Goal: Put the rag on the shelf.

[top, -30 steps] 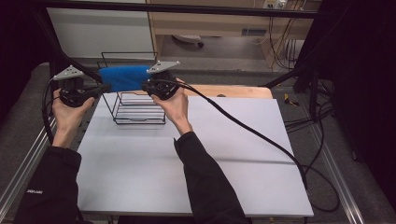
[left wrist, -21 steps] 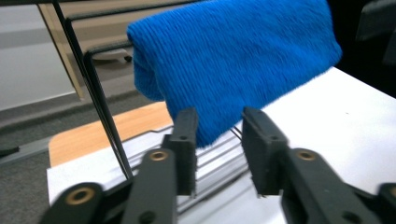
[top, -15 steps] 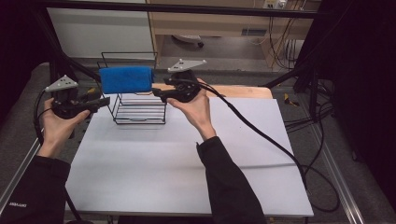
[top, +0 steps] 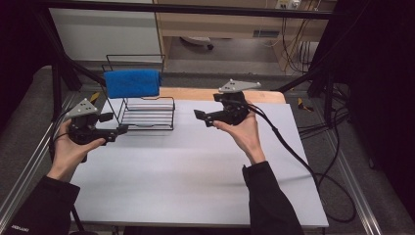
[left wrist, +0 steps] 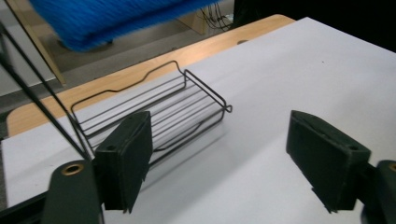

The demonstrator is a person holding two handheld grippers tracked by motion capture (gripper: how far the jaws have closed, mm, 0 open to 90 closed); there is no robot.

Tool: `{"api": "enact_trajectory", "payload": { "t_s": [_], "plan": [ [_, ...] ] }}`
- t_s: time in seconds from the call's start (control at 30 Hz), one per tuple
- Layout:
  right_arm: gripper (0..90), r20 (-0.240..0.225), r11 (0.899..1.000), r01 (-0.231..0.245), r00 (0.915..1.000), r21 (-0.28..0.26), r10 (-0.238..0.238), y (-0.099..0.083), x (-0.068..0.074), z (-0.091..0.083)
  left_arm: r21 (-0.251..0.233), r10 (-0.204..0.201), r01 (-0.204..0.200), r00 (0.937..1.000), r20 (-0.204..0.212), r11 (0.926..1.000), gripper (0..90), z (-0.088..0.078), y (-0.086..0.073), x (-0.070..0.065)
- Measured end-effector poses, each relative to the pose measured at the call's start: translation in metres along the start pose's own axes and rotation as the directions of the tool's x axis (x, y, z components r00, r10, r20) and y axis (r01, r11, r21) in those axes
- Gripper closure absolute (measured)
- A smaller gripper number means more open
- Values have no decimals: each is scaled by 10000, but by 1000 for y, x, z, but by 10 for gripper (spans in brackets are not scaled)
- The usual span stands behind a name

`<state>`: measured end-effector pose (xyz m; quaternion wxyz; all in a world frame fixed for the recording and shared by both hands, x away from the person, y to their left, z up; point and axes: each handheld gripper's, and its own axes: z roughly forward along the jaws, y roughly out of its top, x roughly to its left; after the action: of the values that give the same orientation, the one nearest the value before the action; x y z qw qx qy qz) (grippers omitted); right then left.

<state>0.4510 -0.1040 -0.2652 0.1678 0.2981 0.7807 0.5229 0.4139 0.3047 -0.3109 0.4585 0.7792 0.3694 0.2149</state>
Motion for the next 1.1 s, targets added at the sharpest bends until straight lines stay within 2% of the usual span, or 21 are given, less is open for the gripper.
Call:
{"api": "enact_trajectory", "payload": {
  "t_s": [0.27, 0.47, 0.77, 0.83, 0.97, 1.03, 1.1],
  "plan": [
    [56, 171, 9979, -650, 9977, 56, 649, -56, -18, -31, 80, -65, 61, 9981, 616, 9999, 136, 18, -36, -20],
    [28, 486, 9930, -1005, 9940, 617, 975, -104, -30, -46, 374, -310, 285, 9971, 692, 9989, 78, 32, -62, -26],
    [8, 704, 9822, -1672, 9844, 860, 1614, -164, -42, -64, 782, -344, 271, 9950, 939, 9966, 78, 47, -102, -39],
    [8, 648, 9798, -1770, 9831, 926, 1715, -175, -43, -67, 953, -206, 124, 9961, 863, 9954, 78, 48, -107, -39],
    [7, 648, 9754, -1988, 9790, 948, 1932, -196, -45, -75, 917, -164, 83, 9960, 884, 9958, 79, 47, -114, -40],
    [7, 738, 9717, -2057, 9774, 1164, 1981, -205, -46, -78, 892, -191, 112, 9959, 882, 9959, 80, 46, -116, -39],
    [7, 773, 9727, -1952, 9794, 1252, 1866, -212, -47, -81, 854, -196, 118, 9956, 912, 9963, 81, 45, -120, -39]
  ]
}}
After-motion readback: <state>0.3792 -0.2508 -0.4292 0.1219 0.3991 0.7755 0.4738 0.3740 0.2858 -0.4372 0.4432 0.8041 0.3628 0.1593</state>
